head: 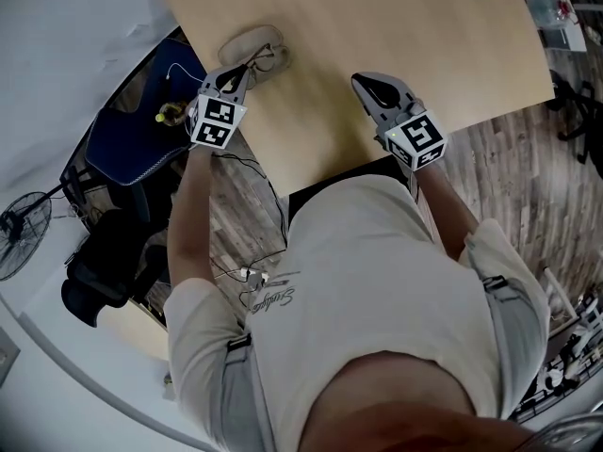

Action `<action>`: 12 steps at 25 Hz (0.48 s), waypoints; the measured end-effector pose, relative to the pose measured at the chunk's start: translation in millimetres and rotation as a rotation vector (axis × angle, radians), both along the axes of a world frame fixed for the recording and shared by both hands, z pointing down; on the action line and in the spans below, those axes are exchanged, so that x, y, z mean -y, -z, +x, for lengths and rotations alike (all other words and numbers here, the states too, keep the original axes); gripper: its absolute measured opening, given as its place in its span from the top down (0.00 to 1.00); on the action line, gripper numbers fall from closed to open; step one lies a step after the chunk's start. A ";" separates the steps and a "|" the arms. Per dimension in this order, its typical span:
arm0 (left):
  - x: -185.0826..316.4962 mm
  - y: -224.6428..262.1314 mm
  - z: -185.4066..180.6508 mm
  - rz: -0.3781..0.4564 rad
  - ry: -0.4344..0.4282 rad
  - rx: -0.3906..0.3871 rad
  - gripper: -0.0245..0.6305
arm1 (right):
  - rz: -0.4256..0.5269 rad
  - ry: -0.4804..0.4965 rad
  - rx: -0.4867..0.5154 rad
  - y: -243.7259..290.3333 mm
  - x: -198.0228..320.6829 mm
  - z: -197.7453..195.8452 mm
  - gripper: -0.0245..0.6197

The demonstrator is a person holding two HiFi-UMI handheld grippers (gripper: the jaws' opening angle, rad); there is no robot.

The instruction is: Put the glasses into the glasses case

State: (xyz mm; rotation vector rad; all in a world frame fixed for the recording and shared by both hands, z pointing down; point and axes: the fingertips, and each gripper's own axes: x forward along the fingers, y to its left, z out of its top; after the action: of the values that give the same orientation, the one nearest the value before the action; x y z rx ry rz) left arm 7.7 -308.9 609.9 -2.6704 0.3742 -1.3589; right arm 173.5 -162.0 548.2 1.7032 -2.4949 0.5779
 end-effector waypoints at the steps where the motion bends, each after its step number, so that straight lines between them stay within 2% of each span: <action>1: 2.8 -3.6 1.7 0.006 -0.019 0.030 0.93 | -0.008 0.000 0.003 -3.7 -0.1 3.0 0.97; 4: 8.8 -16.2 4.3 0.001 -0.079 0.108 0.93 | -0.029 -0.010 0.014 -14.2 0.8 12.6 0.97; 12: 17.1 -44.1 3.2 -0.028 -0.181 0.233 0.93 | -0.051 -0.030 0.022 -27.0 1.1 26.9 0.97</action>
State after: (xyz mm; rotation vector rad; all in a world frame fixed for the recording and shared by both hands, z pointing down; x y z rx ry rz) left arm 10.9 -326.0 653.9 -2.4583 0.0866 -1.6019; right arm 200.4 -163.2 575.2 1.7288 -2.4501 0.6604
